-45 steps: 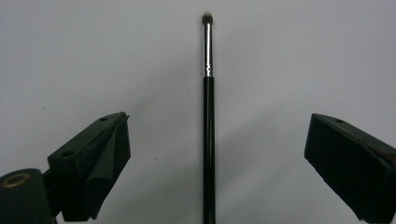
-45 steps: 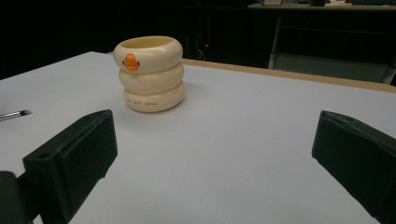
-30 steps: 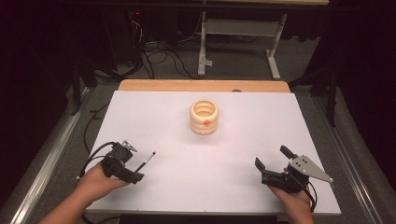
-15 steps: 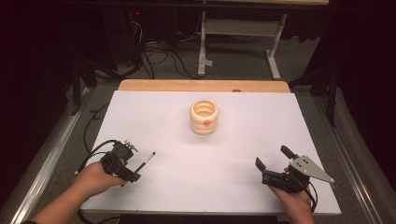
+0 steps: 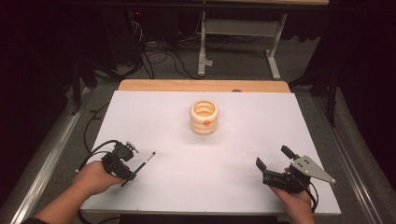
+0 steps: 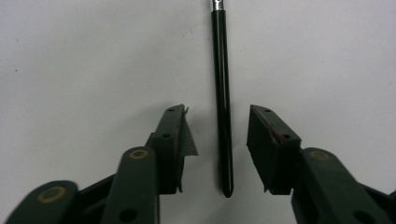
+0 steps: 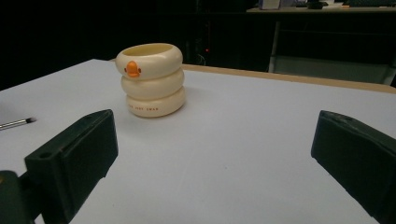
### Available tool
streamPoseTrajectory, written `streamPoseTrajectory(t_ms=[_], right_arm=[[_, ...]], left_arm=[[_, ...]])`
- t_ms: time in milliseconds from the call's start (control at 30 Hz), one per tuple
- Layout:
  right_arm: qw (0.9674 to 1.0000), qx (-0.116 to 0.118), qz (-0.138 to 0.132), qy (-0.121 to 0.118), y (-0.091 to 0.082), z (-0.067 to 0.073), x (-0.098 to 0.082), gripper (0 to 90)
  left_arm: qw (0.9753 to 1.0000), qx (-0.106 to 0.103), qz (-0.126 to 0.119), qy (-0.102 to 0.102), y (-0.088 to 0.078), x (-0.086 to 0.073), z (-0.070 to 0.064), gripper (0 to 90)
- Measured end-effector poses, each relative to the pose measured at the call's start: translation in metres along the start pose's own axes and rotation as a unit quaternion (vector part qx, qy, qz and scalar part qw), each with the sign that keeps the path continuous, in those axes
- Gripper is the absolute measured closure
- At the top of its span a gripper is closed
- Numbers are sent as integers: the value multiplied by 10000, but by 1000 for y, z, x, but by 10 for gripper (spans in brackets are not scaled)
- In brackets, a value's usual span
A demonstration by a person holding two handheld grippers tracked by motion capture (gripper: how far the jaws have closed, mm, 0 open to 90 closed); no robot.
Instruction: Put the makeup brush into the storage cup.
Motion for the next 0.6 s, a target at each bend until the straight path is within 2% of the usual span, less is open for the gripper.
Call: streamPoseTrajectory(t_ms=[300,600], right_arm=[[10000,-7,-1,-24,0,0,0,20],[10000,-8,-8,-17,0,0,0,20]], left_arm=[[9997,4,104,217,4,2,-5,731],[9997,19,128,230,6,3,-5,775]])
Point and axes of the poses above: each handheld gripper's, and its own axes: y roughly forward along the jaws, x roughly out of its top, z roughly to its left, the point moved 5 cm from there along y, roughly forward along the jaws, and after that the axes turned 14 degrees about x, right-handed, at the moved point
